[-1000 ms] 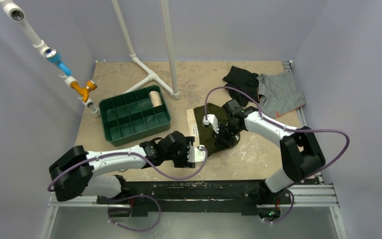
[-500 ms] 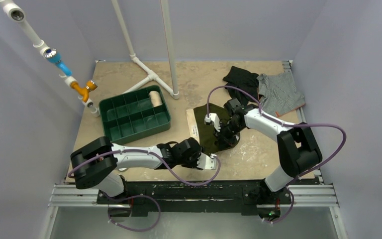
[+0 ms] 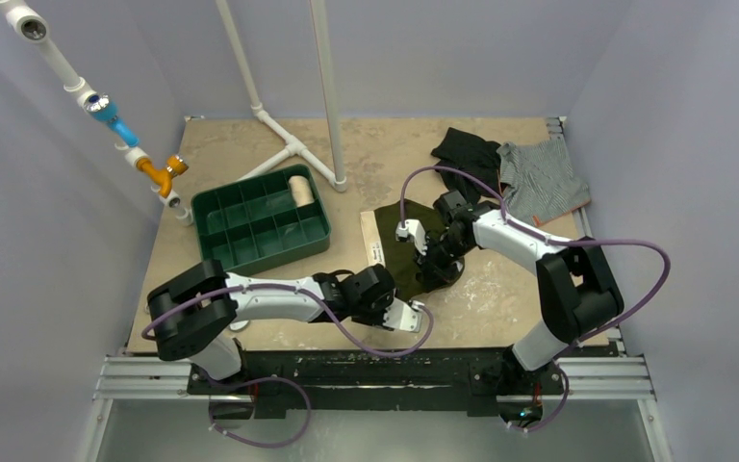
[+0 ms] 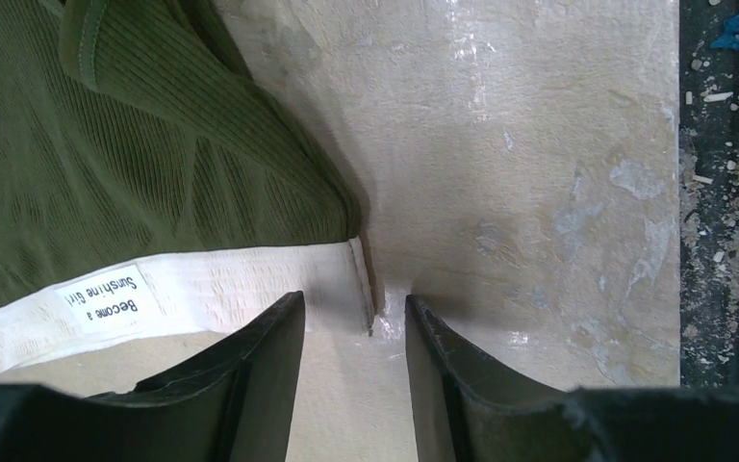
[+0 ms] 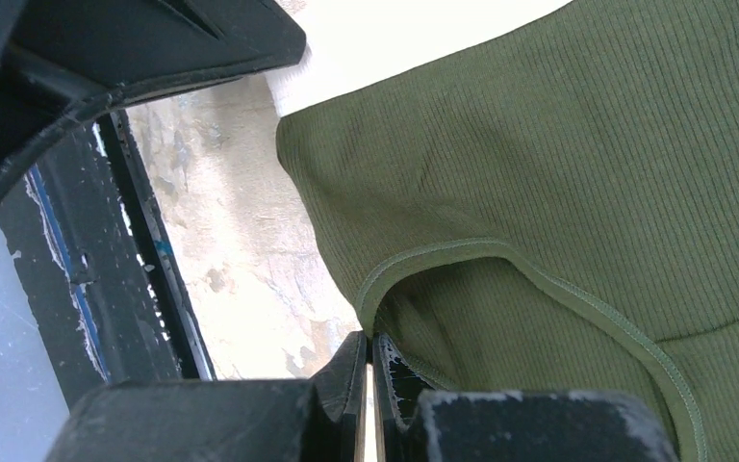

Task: Roll the underwear
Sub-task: Fold the underwear at the center of the board.

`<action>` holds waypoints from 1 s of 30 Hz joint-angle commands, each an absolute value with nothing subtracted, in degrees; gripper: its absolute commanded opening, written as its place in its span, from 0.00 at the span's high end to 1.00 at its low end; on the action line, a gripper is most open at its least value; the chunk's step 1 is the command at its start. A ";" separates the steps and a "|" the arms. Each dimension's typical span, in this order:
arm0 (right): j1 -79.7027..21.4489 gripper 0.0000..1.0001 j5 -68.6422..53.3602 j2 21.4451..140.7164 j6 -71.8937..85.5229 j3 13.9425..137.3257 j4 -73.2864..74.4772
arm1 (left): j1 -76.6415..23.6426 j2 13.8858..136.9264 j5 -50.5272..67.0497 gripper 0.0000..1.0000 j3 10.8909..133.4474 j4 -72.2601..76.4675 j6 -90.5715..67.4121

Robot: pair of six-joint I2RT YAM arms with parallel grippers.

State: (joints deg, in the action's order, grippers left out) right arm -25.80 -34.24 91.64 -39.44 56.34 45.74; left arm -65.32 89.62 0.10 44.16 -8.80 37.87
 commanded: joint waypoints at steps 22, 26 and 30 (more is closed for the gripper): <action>-25.19 1.00 -34.63 88.69 -47.04 57.36 54.27 | -65.01 89.63 4.65 1.00 48.94 -17.44 33.85; -25.16 1.00 -34.59 88.93 -51.89 58.57 62.50 | -65.83 88.35 6.91 1.00 53.09 -23.68 30.68; -25.19 1.00 -33.19 87.03 -52.79 59.63 66.13 | -66.17 87.62 9.34 1.00 56.76 -28.25 27.56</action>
State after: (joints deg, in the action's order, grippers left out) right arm -25.43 -34.02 90.50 -48.82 56.75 58.59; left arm -65.69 90.48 5.30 52.53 -21.15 32.12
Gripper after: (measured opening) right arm 0.007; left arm 0.016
